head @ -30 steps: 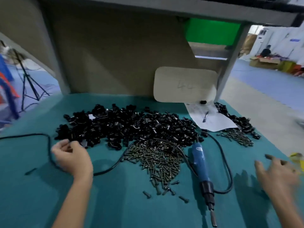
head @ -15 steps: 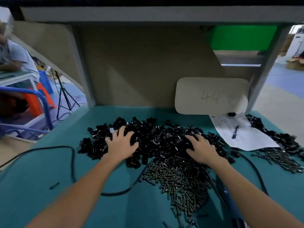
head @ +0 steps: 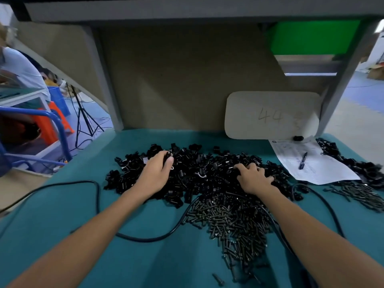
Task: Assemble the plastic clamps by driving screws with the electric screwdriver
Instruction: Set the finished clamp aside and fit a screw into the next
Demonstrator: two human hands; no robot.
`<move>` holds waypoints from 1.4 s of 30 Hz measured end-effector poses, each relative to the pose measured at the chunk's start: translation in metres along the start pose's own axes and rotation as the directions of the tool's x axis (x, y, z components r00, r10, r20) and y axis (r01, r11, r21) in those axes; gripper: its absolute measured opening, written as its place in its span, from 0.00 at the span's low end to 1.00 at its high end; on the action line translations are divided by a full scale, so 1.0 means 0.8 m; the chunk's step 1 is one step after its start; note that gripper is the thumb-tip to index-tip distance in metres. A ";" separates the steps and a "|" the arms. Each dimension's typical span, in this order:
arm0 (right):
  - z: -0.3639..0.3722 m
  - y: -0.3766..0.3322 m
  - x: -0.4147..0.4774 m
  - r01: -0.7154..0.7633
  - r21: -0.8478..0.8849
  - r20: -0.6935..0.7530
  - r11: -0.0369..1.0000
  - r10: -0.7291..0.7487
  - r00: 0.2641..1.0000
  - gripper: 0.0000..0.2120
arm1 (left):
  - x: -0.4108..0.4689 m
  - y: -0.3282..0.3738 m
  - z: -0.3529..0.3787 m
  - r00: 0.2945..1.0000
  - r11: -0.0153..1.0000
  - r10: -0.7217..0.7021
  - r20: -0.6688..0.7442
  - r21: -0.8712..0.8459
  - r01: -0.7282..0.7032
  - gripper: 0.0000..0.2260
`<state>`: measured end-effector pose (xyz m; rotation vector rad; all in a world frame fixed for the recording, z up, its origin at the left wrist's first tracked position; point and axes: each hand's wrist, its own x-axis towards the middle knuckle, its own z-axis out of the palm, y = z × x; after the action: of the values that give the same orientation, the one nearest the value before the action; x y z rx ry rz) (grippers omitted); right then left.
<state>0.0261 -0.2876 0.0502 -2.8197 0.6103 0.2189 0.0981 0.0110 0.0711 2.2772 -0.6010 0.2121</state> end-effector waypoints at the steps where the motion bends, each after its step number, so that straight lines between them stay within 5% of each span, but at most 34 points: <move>1: 0.002 -0.003 -0.001 -0.026 0.034 -0.028 0.999 0.027 0.999 0.16 | -0.008 0.006 -0.005 0.998 0.993 -0.058 -0.001 -0.106 0.057 0.09; 4: 0.010 -0.005 -0.013 -0.042 0.115 -0.226 0.992 0.068 0.972 0.13 | -0.031 0.020 -0.014 0.967 0.877 -0.253 0.031 -0.414 0.243 0.13; 7: 0.004 -0.002 -0.036 0.074 0.298 -0.429 0.952 0.065 0.901 0.11 | -0.052 0.036 -0.022 0.892 0.578 -0.388 0.232 -0.692 0.432 0.07; 9: -0.003 -0.006 -0.061 0.175 0.535 -0.422 0.827 0.082 0.903 0.08 | -0.068 0.043 -0.026 0.862 0.355 -0.323 0.391 -0.794 0.493 0.08; 11: -0.001 -0.010 -0.095 0.206 0.778 -0.330 0.593 0.107 0.938 0.06 | -0.086 0.046 -0.027 0.868 0.267 -0.256 0.425 -0.832 0.486 0.19; 14: 0.029 -0.016 -0.152 0.128 0.965 -0.136 0.227 0.018 0.991 0.08 | -0.112 0.052 -0.017 0.881 0.420 -0.243 0.407 -0.774 0.473 0.25; 19: 0.088 -0.025 -0.211 -0.091 0.970 0.050 -0.224 -0.184 0.982 0.12 | -0.156 0.042 0.019 0.887 0.774 -0.281 0.367 -0.460 0.435 0.21; 22: 0.100 -0.024 -0.221 -0.184 0.930 0.097 -0.320 -0.268 0.958 0.18 | -0.178 0.033 0.043 0.947 0.923 -0.235 0.221 -0.254 0.289 0.14; 26: 0.108 -0.014 -0.220 -0.286 0.813 0.126 -0.507 -0.327 0.937 0.19 | -0.192 0.033 0.067 0.975 0.903 -0.209 0.077 -0.369 0.222 0.10; 34: 0.117 -0.012 -0.220 -0.190 0.882 0.063 -0.432 -0.291 0.955 0.18 | -0.195 0.020 0.078 0.981 0.921 -0.120 0.155 -0.351 0.168 0.20; 39: 0.110 -0.016 -0.226 -0.158 0.933 0.051 -0.322 -0.316 0.947 0.20 | -0.196 0.015 0.084 0.999 0.993 -0.017 0.028 -0.115 0.020 0.15; 42: 0.111 -0.016 -0.228 -0.174 0.942 0.064 -0.288 -0.357 0.932 0.19 | -0.198 0.013 0.085 0.998 0.998 0.058 0.013 0.026 -0.059 0.20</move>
<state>-0.1412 -0.1822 0.0037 -0.9561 0.1712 0.0560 -0.0480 0.0128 -0.0214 2.2896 -0.6755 0.2355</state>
